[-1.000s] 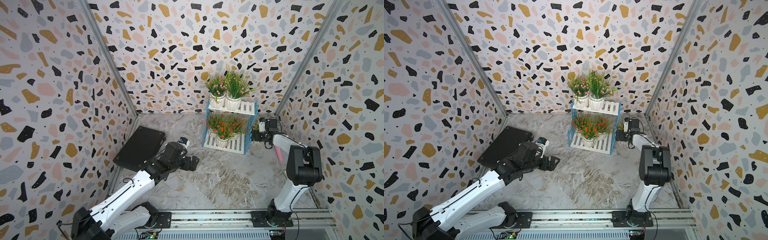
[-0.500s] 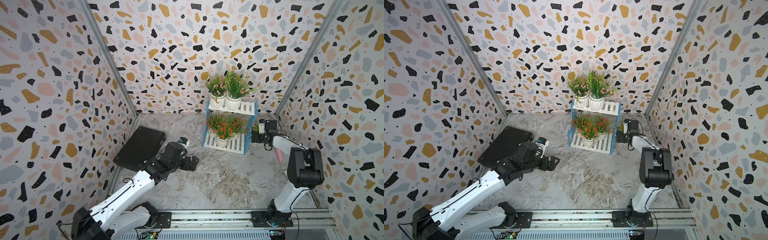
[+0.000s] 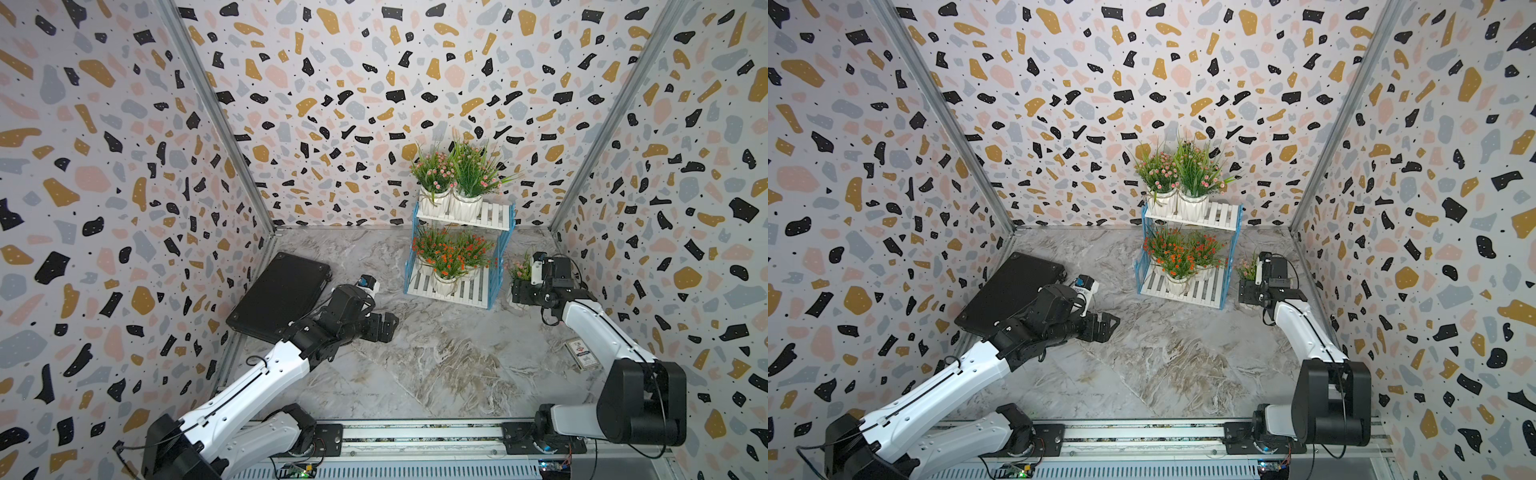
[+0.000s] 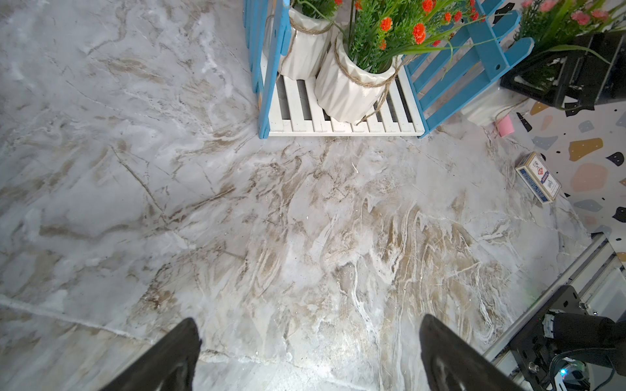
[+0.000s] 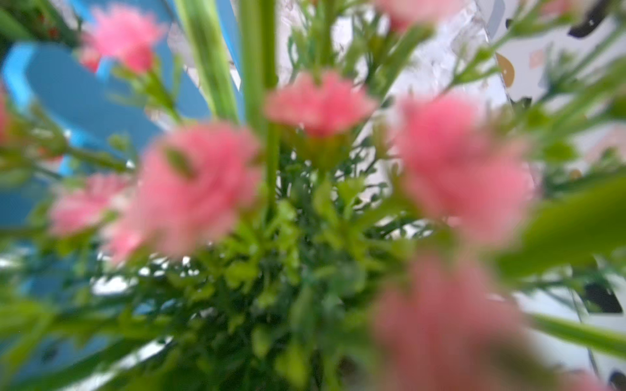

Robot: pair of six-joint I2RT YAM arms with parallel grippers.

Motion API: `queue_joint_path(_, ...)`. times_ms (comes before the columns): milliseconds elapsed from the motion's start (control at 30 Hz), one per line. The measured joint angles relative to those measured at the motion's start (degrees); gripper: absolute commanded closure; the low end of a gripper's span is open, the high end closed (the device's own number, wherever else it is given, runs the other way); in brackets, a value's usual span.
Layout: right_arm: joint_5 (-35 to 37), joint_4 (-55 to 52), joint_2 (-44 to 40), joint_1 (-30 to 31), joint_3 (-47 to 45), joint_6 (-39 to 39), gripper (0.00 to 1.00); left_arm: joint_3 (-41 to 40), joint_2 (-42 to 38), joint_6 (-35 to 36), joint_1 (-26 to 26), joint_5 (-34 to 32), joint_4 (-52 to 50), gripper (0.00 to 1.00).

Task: Place the baby's breath potted plants on the rack by color
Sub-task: Pick up the baby's breath potted plant from the center of the board, then place the baby's breath potted plant at the center of the board.

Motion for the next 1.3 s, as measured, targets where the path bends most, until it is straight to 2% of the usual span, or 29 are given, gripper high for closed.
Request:
queue_joint_path(267, 2.0, -6.8, -10.8, 4.0, -1.6, 2.1, 0.32, 0.0, 0.0, 0.0, -0.7, 0.0, 0.1, 0.01)
queue_joint_path(400, 3.4, -8.9, -14.6, 9.6, -4.1, 3.3, 0.32, 0.0, 0.4, 0.0, -0.8, 0.0, 0.3, 0.01)
queue_joint_path(667, 5.2, -11.1, -15.1, 24.2, -6.8, 7.0, 0.33, 0.0, 1.4, 0.0, -1.3, -0.4, 0.5, 0.01)
queue_joint_path(767, 5.9, -9.7, -13.0, 29.6, -7.0, 8.4, 0.32, 0.0, 1.4, 0.0, -1.3, -0.7, 0.5, 0.01)
queue_joint_path(900, 6.6, -4.9, -6.0, 35.9, -7.0, 9.6, 0.31, 0.0, 1.4, 0.0, -1.3, -1.2, 0.5, 0.01)
queue_joint_path(1000, 7.2, -0.8, 0.3, 39.8, -7.0, 10.0, 0.31, 0.0, 1.2, 0.0, -1.3, -2.0, 0.4, 0.01)
queue_joint_path(1133, 7.4, 5.6, 4.7, 43.3, -6.1, 10.4, 0.28, 0.0, 0.3, 0.0, -1.3, -2.7, 0.1, 0.01)
queue_joint_path(1267, 6.6, 9.6, 7.0, 44.9, -5.5, 10.2, 0.14, 0.0, -1.0, 0.0, -1.3, -3.6, -0.1, 0.01)
queue_joint_path(1300, 6.3, 10.2, 7.4, 45.1, -5.3, 10.0, 0.05, 0.0, -1.2, 0.0, -1.3, -3.7, -0.2, 0.01)
